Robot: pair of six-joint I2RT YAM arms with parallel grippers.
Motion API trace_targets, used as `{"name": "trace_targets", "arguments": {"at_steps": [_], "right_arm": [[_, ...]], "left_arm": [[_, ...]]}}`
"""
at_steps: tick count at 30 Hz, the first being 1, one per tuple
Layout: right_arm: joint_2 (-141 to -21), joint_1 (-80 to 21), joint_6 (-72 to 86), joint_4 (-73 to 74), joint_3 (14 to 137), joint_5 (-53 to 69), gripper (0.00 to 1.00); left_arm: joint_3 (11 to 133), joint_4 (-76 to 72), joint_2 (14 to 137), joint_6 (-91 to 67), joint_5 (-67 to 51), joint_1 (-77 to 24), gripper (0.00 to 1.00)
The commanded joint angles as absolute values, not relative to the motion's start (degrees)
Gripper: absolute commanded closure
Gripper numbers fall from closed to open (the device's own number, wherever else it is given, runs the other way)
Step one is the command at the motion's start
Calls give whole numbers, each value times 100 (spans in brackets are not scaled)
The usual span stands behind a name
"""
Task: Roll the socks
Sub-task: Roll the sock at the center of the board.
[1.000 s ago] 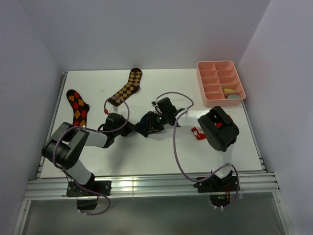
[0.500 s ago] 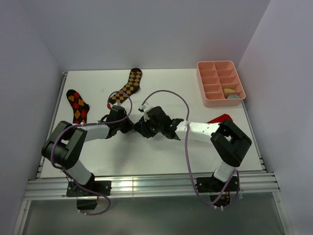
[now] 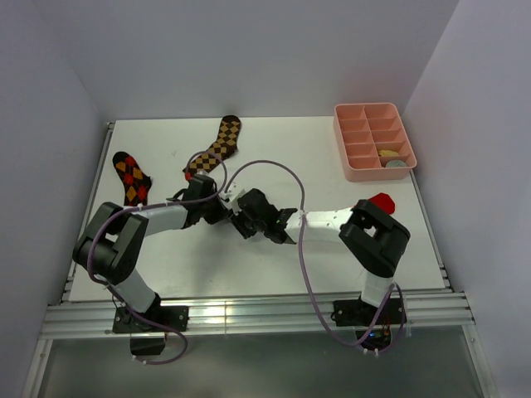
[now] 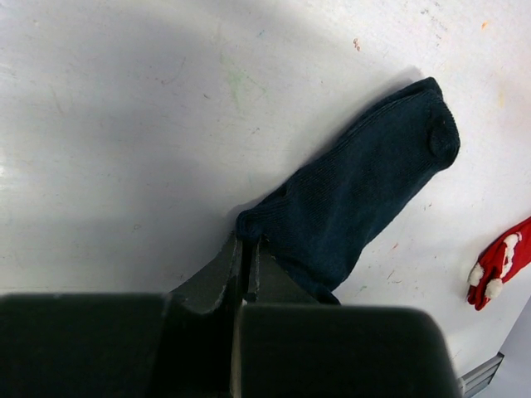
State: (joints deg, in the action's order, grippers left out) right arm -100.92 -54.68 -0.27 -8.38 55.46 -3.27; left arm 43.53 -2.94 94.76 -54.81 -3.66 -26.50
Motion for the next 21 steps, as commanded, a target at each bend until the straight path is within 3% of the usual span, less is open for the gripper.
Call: {"name": "trace_targets", "arguments": {"at_steps": [1,16,19,21], "right_arm": [[-10300,-5528,-281,-1099,5871,-562,54],[-11153,-5546,-229,-836,6231,-888,53],[-11285,-5546,-132,-572,6284,-941,61],[-11320,-5537,-70,-301,6354,-941,76]], "left_arm": [[4482,141,9571,-5300,-413,-2681,100],[4535,105,9633,-5265,-615,-2681,100],[4588,132,9659,-5256,-633,-2681,100],[4605,123,9650,-5264,-659,-2681,100]]}}
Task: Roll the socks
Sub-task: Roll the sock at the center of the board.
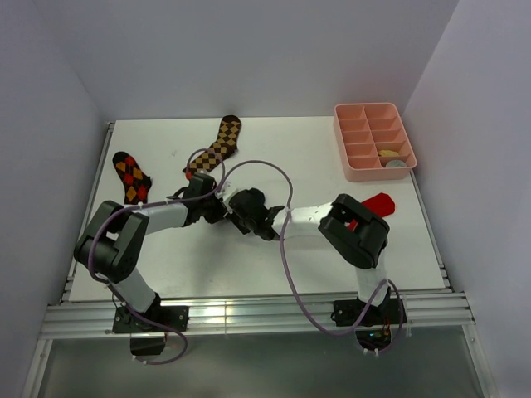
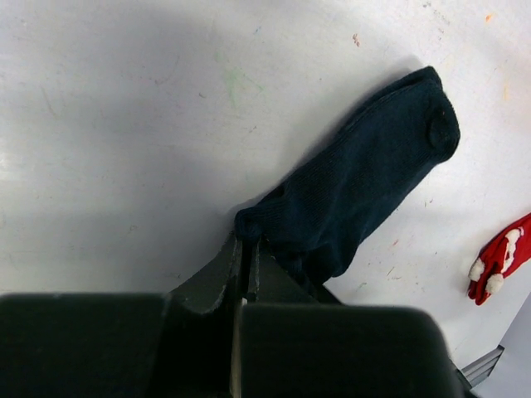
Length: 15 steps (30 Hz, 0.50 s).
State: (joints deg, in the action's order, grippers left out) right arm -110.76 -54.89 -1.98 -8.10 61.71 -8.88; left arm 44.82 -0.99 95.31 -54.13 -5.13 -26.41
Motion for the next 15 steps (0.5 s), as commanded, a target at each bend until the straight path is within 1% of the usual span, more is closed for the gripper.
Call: {"name": "trace_targets", "arguments": {"at_steps": [1,2,4,7,8,9,10,11,13,14,15], "right_arm": [[-11338,-5537,-53,-203,6372,-914,82],[-11329,-5528,-35,-124,6416,-836,93],[-11312,-5520,-9,227,6495,-695,100],[-11312,-5432,254,737,6706,-396,100],[-11303,-5397,333,825,6758,-265,100],[-11285,-5344,482,939,6759,-98,100],[-11276,-5213,596,993,6767,243,100],[-11268,-5134,702,1045,6776,411,100],[-11233,-4888,1018,1090,6741,1000,100],[-11224,-4800,1220,1072,6672,1211,100],[-11206,-4703,1300,968,6619,1509,100]], "left_arm": [[4605,106,9633,-5282,-659,-2681,100],[4597,97,9624,-5308,-659,-2681,100],[4553,70,9536,-5396,-545,-2681,99],[4492,88,9361,-5554,-273,-2672,90],[4465,88,9317,-5607,-203,-2663,84],[4439,79,9203,-5660,-150,-2646,80],[4360,70,9141,-5791,-36,-2637,78],[4307,62,9071,-5862,-26,-2628,73],[4132,53,8851,-6081,174,-2610,66],[4061,53,8772,-6169,202,-2593,59],[3991,-165,8615,-6240,228,-2575,55]]}}
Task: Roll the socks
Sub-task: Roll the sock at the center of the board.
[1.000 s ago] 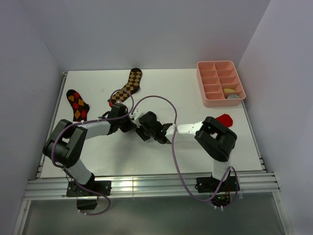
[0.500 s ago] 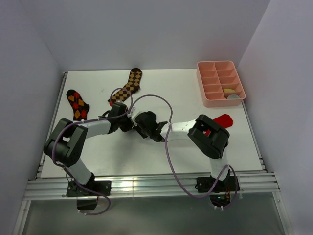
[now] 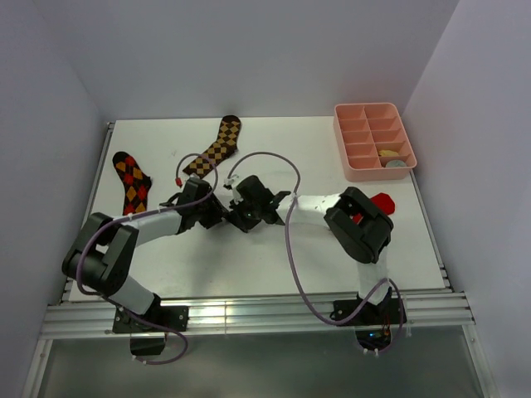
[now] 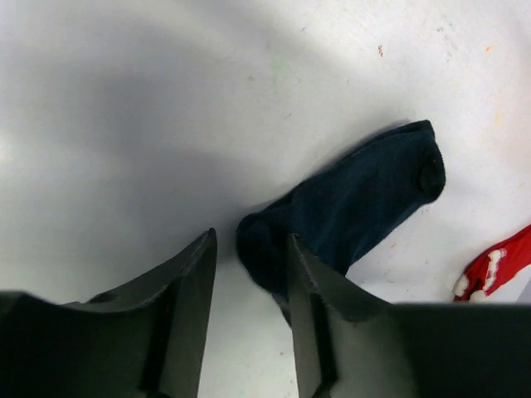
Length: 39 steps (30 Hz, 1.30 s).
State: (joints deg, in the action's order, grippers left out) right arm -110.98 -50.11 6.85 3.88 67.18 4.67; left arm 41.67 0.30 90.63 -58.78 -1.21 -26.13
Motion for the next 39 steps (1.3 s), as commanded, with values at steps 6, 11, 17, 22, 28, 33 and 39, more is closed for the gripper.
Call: {"name": "trace_targets", "arguments": {"at_steps": [6,11,17,22,28,33,39], "right_arm": [[-11346,-3930,2144,283,6240,3391,100],[-11671,-3657,2907,18,6170,4191,100],[-12049,-3375,3795,-896,5820,4728,100],[-12138,-3261,4104,-1397,5502,4711,100],[-12050,-3234,4052,-1415,5414,4579,100],[-11945,-3234,4061,-1670,5326,4597,100],[-11445,-3226,3534,-1136,5502,4282,87]], "left_arm": [[3481,-702,8122,-6565,202,-2558,43],[3191,-1238,8103,-6592,-43,-2575,44],[3094,-1714,8428,-6688,-308,-2803,47],[3208,-1819,8850,-6723,-316,-3006,48],[3287,-1872,9176,-6741,-343,-3015,55],[3392,-1872,9430,-6680,-413,-3085,69],[3454,-1680,9466,-6513,-343,-3138,100]]}}
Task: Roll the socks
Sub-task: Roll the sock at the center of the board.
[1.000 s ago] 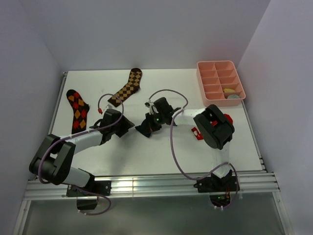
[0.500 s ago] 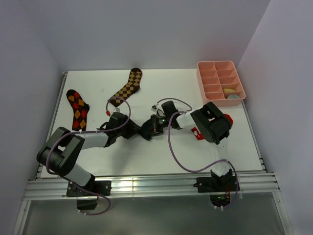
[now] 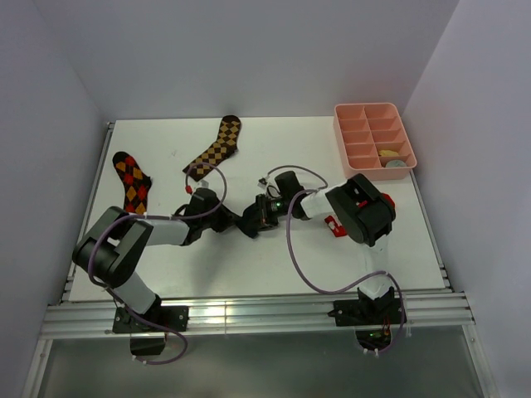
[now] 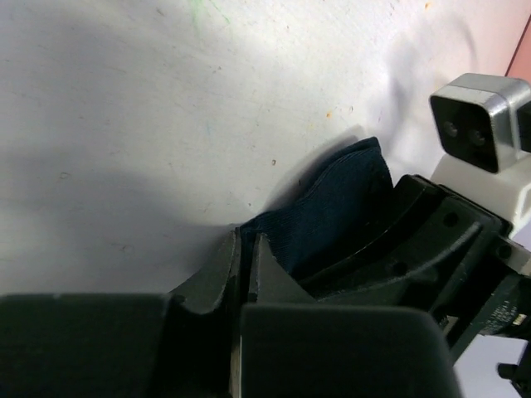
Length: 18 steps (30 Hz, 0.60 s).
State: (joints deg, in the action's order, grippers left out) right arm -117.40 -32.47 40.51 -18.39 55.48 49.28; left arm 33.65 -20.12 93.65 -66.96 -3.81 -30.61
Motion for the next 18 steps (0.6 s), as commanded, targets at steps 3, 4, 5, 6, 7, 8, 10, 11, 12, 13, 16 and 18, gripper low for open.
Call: {"name": "trace_targets", "arguments": {"at_steps": [3,4,5,6,7,8,10,11,12,13,16,18], "right_arm": [[-10954,-3226,3174,-705,5616,4035,72],[-10803,-3234,3103,-677,5599,3904,67],[-10654,-3234,2929,-633,5564,3781,66],[-10365,-3234,2831,-511,5563,3666,65],[-10223,-3252,2726,-466,5503,3404,63],[-10091,-3295,2516,-422,5467,3271,63],[-9757,-3375,2234,-378,5327,2868,63],[-9669,-3479,2145,-387,5283,2717,63],[-9485,-3550,2066,-378,5230,2507,63],[-9388,-3638,1978,-387,5125,2279,63],[-9010,-4103,1592,-623,4879,1400,63],[-8843,-4480,1433,-868,4773,847,63]], "left_arm": [[3568,-1390,9396,-6425,-194,-3146,100],[3612,-1302,9396,-6399,-124,-3146,100],[3656,-1196,9396,-6355,-88,-3146,100],[3761,-1091,9387,-6337,-53,-3146,100],[3788,-959,9395,-6293,-27,-3146,100],[3823,-897,9387,-6267,-26,-3146,100],[3920,-757,9395,-6232,-26,-3164,100],[3946,-721,9378,-6214,-26,-3164,100],[3981,-668,9378,-6188,-26,-3181,100],[4042,-616,9378,-6144,-26,-3190,100],[4183,-422,9396,-6082,167,-3225,100],[4253,-352,9413,-6038,167,-3234,100]]}}
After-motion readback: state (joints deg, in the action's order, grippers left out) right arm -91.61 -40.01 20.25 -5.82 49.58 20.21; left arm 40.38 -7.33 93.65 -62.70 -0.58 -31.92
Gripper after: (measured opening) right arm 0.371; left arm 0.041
